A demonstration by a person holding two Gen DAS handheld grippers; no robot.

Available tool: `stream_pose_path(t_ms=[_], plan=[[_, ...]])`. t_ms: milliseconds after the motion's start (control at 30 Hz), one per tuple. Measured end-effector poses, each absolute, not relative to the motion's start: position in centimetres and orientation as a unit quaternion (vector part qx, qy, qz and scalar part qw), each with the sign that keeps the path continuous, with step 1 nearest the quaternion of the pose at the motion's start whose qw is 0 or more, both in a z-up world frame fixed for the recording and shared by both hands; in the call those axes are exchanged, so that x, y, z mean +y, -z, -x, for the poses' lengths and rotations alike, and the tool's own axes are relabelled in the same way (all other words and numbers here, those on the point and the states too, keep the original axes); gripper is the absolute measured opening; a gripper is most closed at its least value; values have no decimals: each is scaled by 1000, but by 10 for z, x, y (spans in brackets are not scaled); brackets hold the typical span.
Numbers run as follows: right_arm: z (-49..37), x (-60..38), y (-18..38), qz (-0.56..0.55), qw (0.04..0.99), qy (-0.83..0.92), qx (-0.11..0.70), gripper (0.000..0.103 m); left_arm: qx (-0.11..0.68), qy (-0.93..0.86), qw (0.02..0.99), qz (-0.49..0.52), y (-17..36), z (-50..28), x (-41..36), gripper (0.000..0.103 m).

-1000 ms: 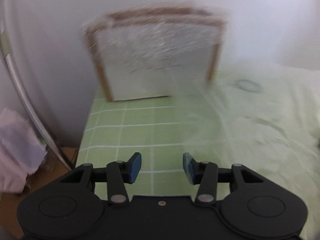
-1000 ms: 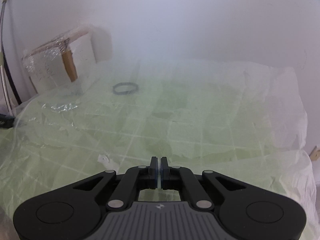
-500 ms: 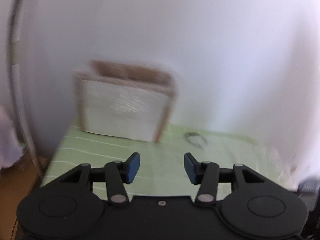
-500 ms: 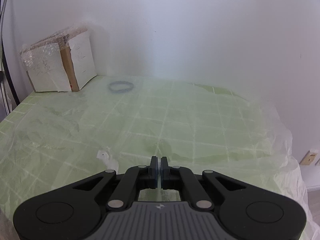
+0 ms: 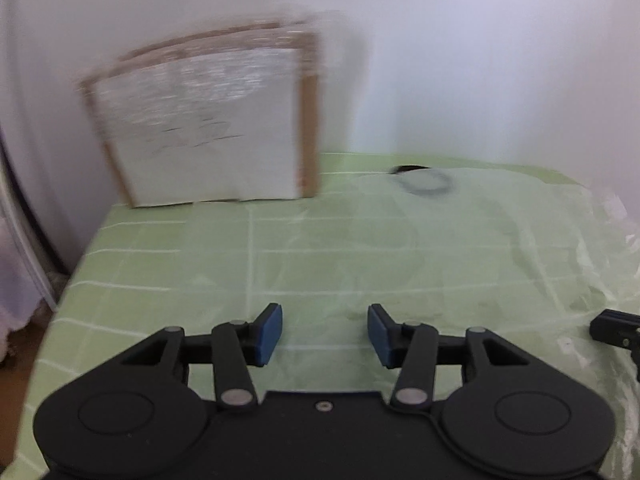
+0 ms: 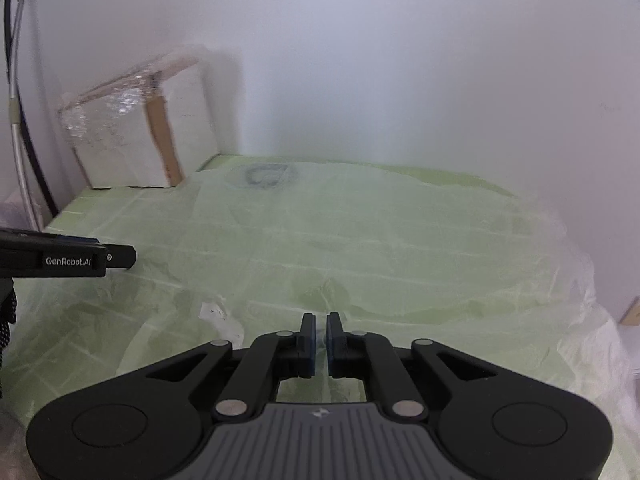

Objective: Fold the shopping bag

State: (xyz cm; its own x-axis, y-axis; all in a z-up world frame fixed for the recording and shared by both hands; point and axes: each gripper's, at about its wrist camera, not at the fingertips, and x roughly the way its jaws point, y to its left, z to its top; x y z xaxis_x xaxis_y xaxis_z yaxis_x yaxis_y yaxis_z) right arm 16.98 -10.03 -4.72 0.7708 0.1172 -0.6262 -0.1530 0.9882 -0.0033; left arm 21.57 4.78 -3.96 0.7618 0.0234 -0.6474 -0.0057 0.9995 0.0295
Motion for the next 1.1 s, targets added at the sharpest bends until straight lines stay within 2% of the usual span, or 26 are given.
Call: stream_pose_path(t_ms=[200,333,833,933,967,1000,1100], plan=[[-174,-61,51,47,940,-116,318,9,312,-53,949,-6,44,-196,90,50],[-172,-76,51,29,940,-125,316,0,289,-58,955,6,46,-173,97,51],[-184,-210,50,51,949,62,304,0,284,-58,957,4,48,-171,102,51],[-186,-212,46,48,946,68,314,0,291,-74,954,-6,46,-171,103,51],[-185,-209,45,50,946,63,315,2,300,-87,950,-4,42,-172,103,49],[-186,-207,43,47,947,56,313,5,308,-96,946,3,37,-172,104,43],[-184,-189,40,43,952,24,303,6,280,-47,958,49,14,-163,90,44]])
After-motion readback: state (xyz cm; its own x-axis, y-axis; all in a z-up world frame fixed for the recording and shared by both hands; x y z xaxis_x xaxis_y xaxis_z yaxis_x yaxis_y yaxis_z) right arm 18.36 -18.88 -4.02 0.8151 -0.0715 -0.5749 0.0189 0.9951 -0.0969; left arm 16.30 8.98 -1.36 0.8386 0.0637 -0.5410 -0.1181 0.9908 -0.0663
